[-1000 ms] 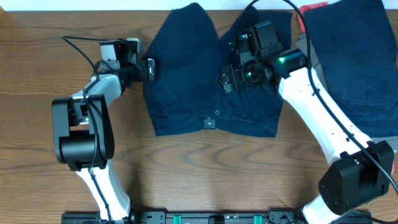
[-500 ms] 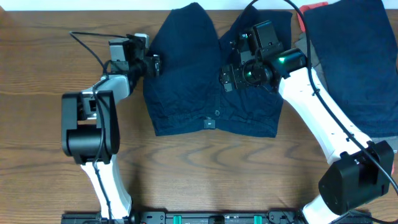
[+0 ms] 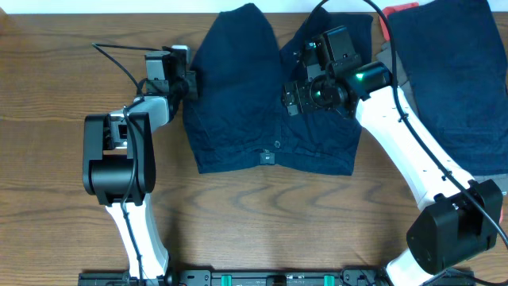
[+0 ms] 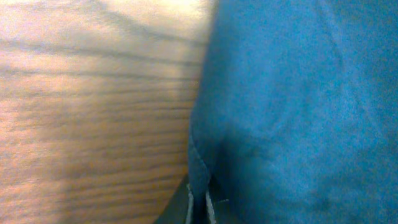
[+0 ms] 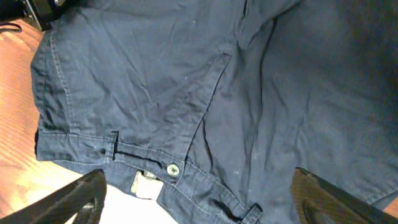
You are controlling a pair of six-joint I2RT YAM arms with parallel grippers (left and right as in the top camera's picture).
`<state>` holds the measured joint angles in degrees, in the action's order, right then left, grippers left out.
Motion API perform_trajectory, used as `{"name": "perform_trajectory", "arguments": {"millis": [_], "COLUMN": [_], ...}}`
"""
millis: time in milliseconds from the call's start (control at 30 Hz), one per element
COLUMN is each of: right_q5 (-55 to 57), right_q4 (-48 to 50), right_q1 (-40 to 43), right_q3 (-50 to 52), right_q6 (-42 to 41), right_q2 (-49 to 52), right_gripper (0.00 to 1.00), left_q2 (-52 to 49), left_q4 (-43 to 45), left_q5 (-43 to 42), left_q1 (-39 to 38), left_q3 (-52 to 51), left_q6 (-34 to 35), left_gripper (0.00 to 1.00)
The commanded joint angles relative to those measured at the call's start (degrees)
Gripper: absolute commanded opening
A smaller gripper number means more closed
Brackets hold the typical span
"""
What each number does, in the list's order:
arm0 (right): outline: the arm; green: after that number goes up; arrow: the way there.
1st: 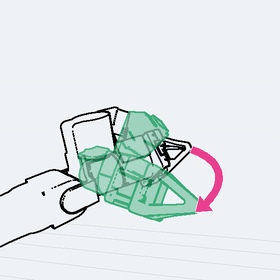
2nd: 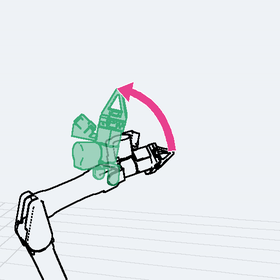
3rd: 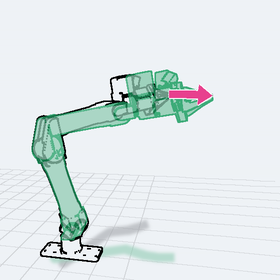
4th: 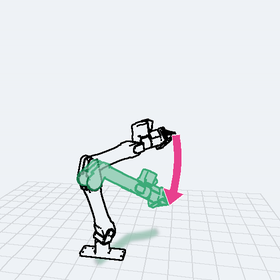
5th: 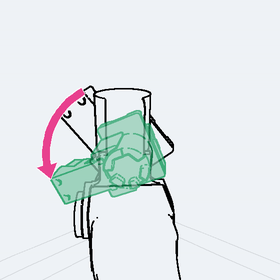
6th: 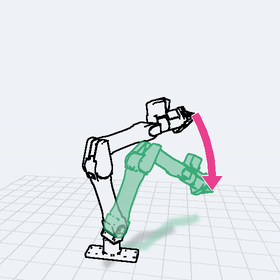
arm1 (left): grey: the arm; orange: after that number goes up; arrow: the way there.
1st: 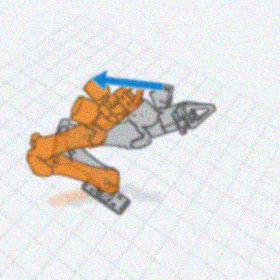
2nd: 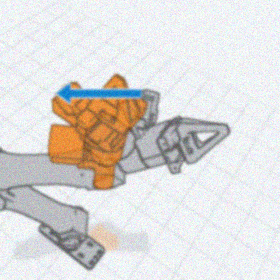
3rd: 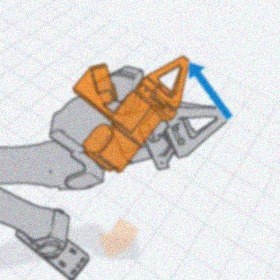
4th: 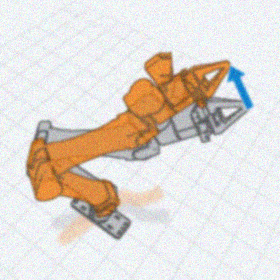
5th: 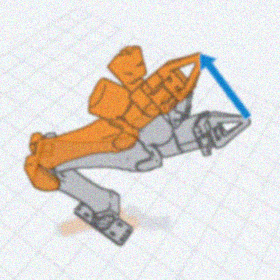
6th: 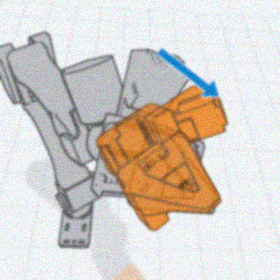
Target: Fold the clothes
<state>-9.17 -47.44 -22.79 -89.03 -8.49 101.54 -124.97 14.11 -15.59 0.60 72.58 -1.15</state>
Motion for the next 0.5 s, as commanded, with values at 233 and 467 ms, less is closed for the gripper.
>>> {"name": "perform_trajectory", "arguments": {"millis": [233,467], "right_q5": [1.57,1.68], "right_q4": [0.63,1.57], "right_q1": [0.22,0.22], "right_q3": [-0.11,-0.11], "right_q6": [0.37,-1.6], "right_q2": [1.07,3.89], "right_gripper": [0.84,0.82], "left_q2": [10.36,22.64], "left_q4": [-18.08,-45.86], "left_q5": [18.62,20.83], "left_q1": [5.01,9.84], "left_q3": [0.52,0.52], "left_q6": [7.91,10.4], "left_gripper": [0.06,0.06]}}
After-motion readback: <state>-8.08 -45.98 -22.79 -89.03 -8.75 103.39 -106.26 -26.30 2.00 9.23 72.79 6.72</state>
